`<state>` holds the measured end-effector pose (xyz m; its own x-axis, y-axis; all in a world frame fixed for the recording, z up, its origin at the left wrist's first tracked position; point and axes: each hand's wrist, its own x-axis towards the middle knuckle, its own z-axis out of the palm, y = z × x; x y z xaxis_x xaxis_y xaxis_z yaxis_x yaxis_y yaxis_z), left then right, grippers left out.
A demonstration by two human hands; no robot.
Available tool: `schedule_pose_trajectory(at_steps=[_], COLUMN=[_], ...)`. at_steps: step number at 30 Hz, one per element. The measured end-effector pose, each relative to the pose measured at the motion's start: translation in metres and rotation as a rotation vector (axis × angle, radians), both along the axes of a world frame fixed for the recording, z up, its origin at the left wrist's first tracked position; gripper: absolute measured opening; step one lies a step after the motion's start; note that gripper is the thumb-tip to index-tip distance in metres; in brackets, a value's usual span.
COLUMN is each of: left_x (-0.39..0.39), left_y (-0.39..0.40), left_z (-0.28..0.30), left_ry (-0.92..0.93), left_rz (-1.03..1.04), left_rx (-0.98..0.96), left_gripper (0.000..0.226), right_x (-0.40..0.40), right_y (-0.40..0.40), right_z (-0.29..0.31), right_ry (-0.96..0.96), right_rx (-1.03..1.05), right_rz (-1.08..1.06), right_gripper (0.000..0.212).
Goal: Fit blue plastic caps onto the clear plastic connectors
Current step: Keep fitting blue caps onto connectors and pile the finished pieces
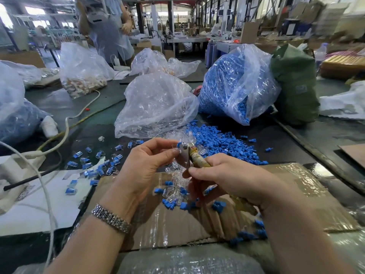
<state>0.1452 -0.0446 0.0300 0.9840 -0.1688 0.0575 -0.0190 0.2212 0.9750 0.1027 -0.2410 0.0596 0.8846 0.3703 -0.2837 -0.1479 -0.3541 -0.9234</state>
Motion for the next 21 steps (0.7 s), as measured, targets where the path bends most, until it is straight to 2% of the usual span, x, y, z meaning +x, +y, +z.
schedule_pose_trajectory(at_steps=[5, 10, 13, 16, 18, 20, 21], left_x=[0.0, 0.001, 0.001, 0.002, 0.004, 0.008, 0.01], left_y=[0.0, 0.003, 0.004, 0.012, 0.024, 0.038, 0.043], left_z=[-0.002, -0.002, -0.001, 0.001, 0.0, -0.001, 0.0], left_ry=[-0.079, -0.082, -0.092, -0.131, -0.215, -0.247, -0.248], left_rz=[0.015, 0.061, 0.075, 0.152, 0.363, 0.657, 0.771], left_rx=[0.095, 0.151, 0.168, 0.213, 0.391, 0.716, 0.902], left_gripper=[0.022, 0.026, 0.025, 0.015, 0.016, 0.017, 0.016], right_x=[0.001, 0.003, 0.003, 0.005, 0.007, 0.011, 0.012], right_y=[0.004, 0.014, 0.013, 0.0, -0.013, -0.025, -0.029], right_z=[-0.001, -0.004, -0.003, 0.0, 0.004, 0.006, 0.005], right_ry=[-0.017, -0.04, 0.006, 0.049, 0.014, -0.08, -0.147], right_rx=[-0.002, -0.044, 0.039, 0.128, 0.19, 0.167, 0.065], right_rz=[-0.038, -0.075, -0.051, -0.015, -0.069, -0.229, -0.324], right_gripper=[0.04, 0.043, 0.044, 0.057, 0.066, 0.058, 0.05])
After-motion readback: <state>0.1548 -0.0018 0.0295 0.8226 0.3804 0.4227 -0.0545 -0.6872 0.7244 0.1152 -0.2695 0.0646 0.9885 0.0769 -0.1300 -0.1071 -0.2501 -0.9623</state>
